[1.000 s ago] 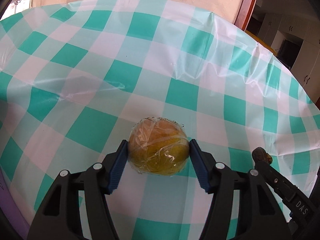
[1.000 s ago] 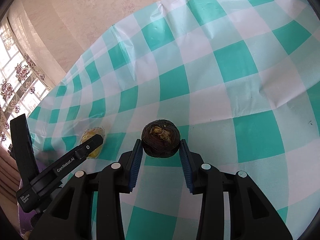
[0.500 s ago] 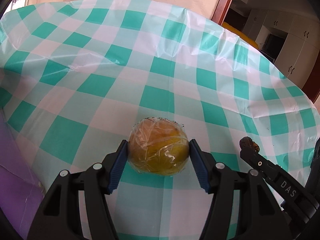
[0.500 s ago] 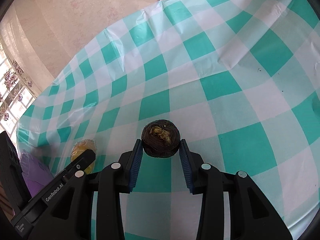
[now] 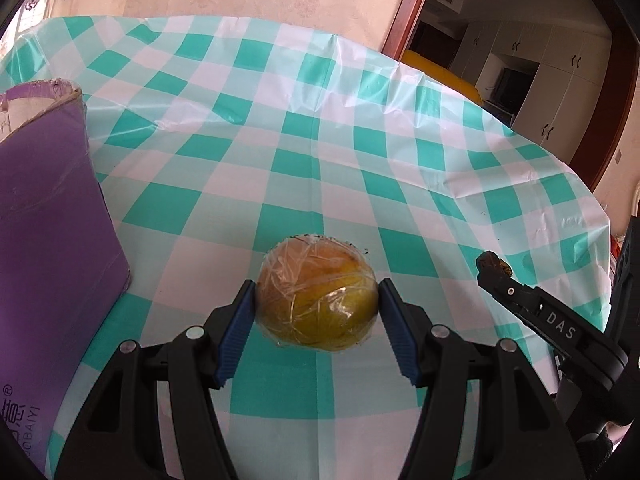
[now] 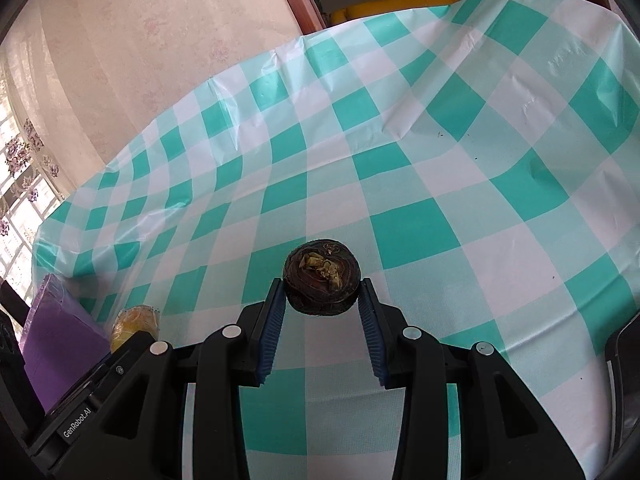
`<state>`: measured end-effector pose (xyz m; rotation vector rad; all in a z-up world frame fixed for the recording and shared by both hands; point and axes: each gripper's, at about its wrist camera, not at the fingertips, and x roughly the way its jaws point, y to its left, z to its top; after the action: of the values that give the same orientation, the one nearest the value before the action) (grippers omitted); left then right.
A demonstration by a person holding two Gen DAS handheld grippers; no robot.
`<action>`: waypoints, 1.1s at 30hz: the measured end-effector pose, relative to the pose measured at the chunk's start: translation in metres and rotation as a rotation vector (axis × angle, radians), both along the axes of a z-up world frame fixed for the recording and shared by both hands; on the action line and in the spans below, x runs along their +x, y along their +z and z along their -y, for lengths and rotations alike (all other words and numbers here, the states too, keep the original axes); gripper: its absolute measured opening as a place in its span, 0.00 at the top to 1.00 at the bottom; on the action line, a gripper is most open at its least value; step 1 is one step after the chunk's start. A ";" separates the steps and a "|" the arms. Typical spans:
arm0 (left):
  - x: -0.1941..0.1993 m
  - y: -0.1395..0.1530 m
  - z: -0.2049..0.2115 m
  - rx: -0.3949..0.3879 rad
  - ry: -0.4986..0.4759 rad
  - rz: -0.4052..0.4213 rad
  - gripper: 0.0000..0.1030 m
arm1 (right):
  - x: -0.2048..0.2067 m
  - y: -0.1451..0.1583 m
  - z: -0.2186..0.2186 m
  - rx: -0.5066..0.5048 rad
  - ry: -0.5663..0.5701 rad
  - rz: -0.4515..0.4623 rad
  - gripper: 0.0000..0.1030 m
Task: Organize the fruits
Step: 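Carry the yellow melon half and dark fruit over the box with both tools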
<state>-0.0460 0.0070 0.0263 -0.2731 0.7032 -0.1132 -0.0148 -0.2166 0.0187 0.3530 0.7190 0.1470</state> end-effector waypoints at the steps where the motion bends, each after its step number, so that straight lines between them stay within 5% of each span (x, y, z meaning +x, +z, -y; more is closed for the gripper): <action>1: -0.005 0.001 -0.001 -0.004 0.004 0.010 0.40 | -0.005 0.001 -0.001 -0.005 0.006 0.012 0.63; 6: -0.031 0.010 -0.004 -0.001 0.030 0.088 0.40 | -0.026 0.009 -0.003 0.002 0.035 0.075 0.63; 21: -0.113 0.054 0.011 0.194 0.071 0.366 0.40 | -0.059 0.028 -0.018 -0.042 0.065 0.234 0.63; 33: -0.152 0.097 -0.028 0.257 0.231 0.418 0.40 | -0.083 0.066 -0.077 -0.061 0.231 0.325 0.63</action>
<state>-0.1982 0.0351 0.1237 -0.0766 0.2623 0.1382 -0.0975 -0.1398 0.0850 0.1805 0.4397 0.3906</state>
